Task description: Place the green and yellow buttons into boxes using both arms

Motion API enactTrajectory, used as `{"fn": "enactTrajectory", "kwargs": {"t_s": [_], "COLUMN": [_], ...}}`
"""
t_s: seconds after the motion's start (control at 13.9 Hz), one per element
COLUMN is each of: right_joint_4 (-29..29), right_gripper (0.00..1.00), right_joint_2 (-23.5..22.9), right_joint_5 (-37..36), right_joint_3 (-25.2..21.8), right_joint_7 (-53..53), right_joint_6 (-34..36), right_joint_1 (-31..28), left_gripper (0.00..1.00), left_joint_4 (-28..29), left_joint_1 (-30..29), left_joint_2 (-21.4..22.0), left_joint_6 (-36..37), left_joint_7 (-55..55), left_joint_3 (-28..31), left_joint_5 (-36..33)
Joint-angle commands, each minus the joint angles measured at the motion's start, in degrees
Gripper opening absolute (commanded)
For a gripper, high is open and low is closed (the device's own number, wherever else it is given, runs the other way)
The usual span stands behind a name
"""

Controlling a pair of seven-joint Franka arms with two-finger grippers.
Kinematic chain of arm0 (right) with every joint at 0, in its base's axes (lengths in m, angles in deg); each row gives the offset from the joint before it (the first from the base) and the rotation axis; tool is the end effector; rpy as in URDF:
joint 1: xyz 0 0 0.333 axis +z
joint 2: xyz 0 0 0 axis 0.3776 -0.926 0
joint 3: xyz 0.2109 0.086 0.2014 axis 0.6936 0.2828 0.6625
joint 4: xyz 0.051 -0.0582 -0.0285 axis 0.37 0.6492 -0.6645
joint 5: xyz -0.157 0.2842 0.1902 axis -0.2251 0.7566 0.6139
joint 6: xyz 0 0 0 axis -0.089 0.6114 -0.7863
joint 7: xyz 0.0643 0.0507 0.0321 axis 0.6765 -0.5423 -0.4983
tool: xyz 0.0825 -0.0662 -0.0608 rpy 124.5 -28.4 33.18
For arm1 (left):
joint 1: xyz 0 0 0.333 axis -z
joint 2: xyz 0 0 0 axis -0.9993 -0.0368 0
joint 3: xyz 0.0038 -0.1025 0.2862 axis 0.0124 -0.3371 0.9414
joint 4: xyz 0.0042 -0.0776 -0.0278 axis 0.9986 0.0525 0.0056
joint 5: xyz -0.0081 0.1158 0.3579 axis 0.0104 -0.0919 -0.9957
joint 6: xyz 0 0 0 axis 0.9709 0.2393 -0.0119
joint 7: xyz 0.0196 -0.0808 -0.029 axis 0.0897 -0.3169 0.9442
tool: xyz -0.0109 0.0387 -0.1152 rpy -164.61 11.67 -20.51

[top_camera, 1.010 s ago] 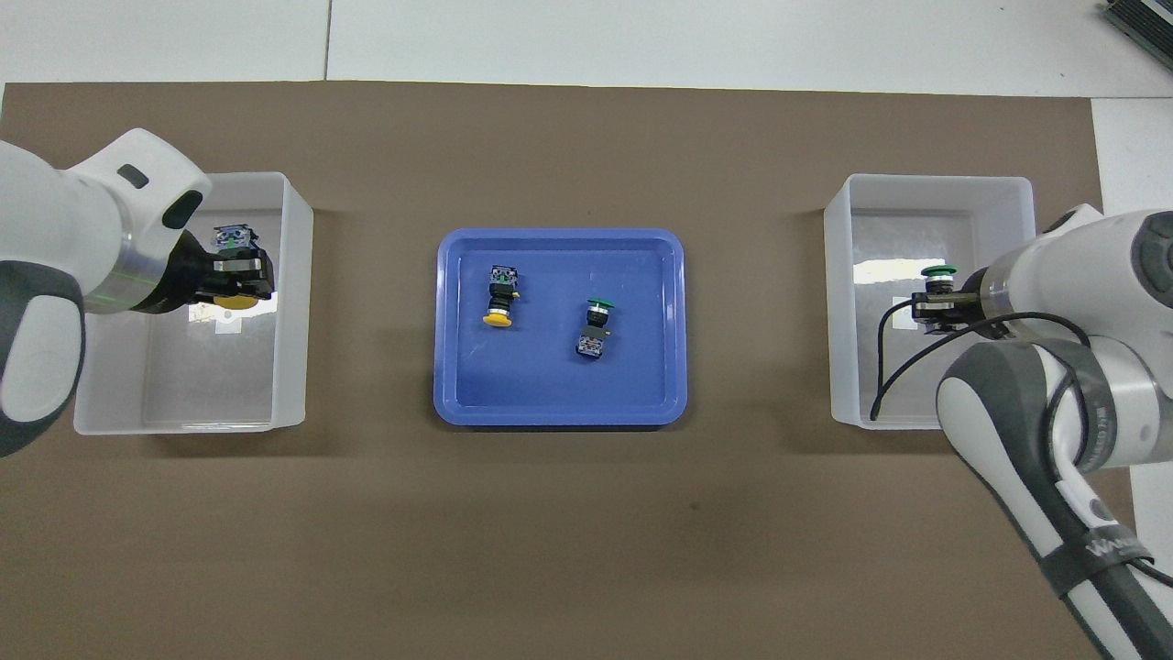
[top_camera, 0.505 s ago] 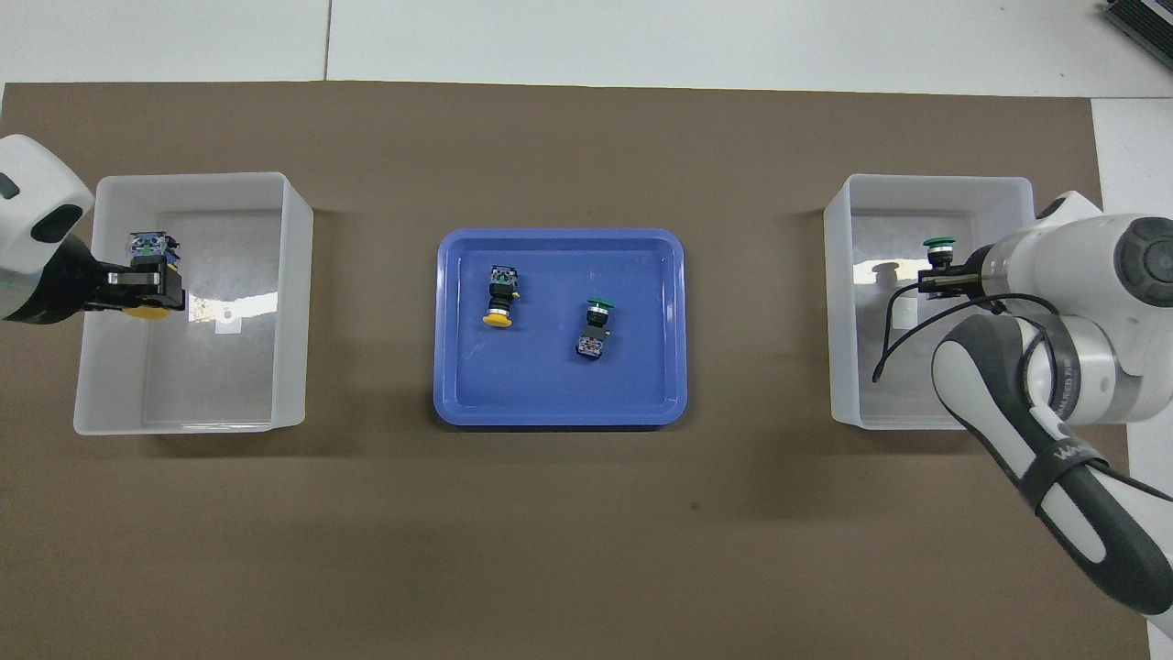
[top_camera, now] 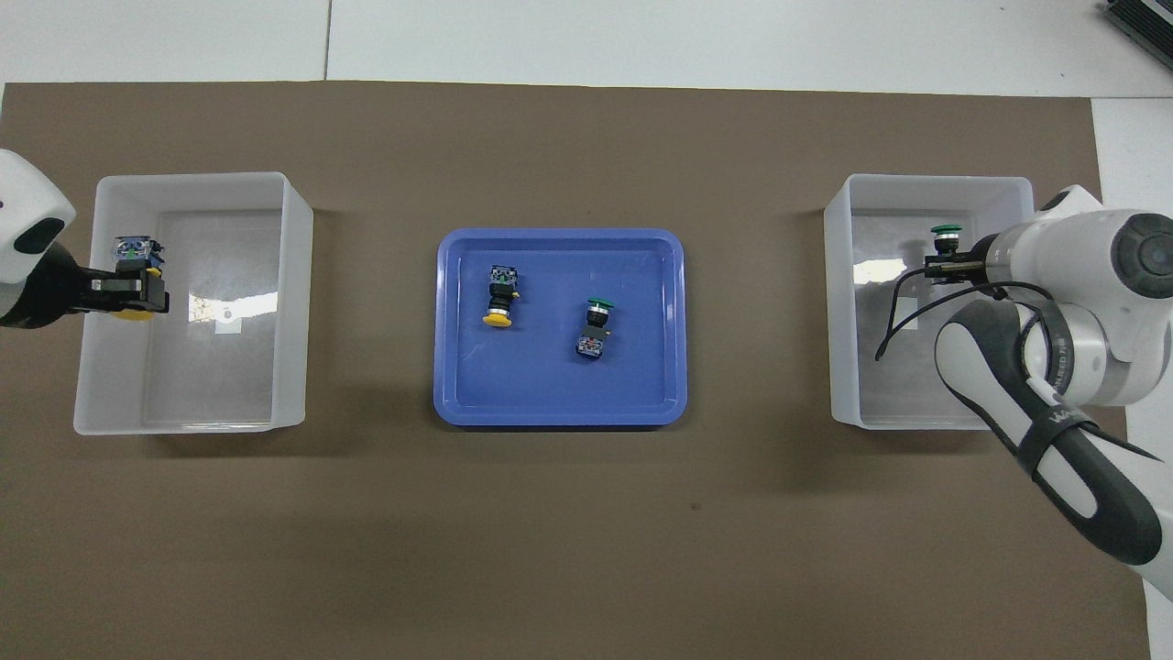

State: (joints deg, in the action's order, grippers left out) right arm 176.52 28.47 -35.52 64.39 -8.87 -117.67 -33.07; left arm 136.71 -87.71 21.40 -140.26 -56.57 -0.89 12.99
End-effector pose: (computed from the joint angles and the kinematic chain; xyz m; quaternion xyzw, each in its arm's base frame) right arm 0.6081 -0.0960 0.2946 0.9924 -0.0214 0.1110 0.0478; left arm 0.5466 -0.0037 0.4787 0.9985 -0.0147 0.0506 0.0160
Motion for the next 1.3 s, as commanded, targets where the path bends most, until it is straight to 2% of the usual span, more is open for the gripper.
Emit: {"fn": "enactTrajectory", "kwargs": {"t_s": [0.0,0.22,0.36,0.65,0.87,0.94,1.01,1.08,1.15,1.23], "right_joint_4": [-0.8,-0.9,-0.9,-0.9,-1.4,-2.2,-3.5,-4.3,-5.0,-5.6], "right_gripper": [0.78,0.93,1.00,1.00,1.00,1.00,1.00,1.00,1.00,1.00], "right_joint_2": [-0.4,0.9,4.6,11.0,13.5,13.4,13.0,12.7,12.2,11.8], "right_joint_5": [-0.5,-0.5,0.1,0.1,0.3,2.1,5.2,6.7,6.8,6.2], "right_joint_3": [0.9,0.9,1.1,1.8,1.9,1.9,1.8,1.8,1.8,1.8], "right_joint_7": [-0.5,-0.5,-0.1,8.8,15.7,17.9,20.0,21.1,22.3,24.5], "right_joint_6": [-0.4,0.5,4.2,11.1,13.0,13.3,13.8,14.2,14.2,14.1], "right_joint_1": [-0.6,-0.4,0.7,7.3,13.5,15.8,17.9,19.6,21.2,22.8], "left_gripper": [0.00,0.00,0.00,0.00,0.00,0.25,0.57,0.78,0.95,1.00], "left_joint_4": [3.0,3.9,6.2,7.8,9.1,9.1,9.2,9.2,9.2,9.2], "left_joint_1": [-0.4,-0.8,-0.8,-0.8,-0.9,-0.9,-0.8,-0.8,-0.7,-0.6], "left_joint_2": [-2.2,-4.5,-5.3,-11.4,-13.2,-13.2,-13.2,-13.2,-13.2,-13.2], "left_joint_6": [-6.7,-10.6,-14.7,-22.5,-26.1,-26.1,-26.0,-25.9,-25.8,-25.7], "left_joint_7": [-1.3,-1.3,-1.3,-1.3,-1.3,-1.2,-1.2,-1.3,-1.4,-1.6], "left_joint_3": [-0.2,-0.2,-0.2,-0.2,-0.2,-0.2,-0.2,-0.2,-0.2,-0.2], "left_joint_5": [1.1,1.1,1.1,1.1,1.1,1.1,1.1,1.1,1.1,1.1]}}
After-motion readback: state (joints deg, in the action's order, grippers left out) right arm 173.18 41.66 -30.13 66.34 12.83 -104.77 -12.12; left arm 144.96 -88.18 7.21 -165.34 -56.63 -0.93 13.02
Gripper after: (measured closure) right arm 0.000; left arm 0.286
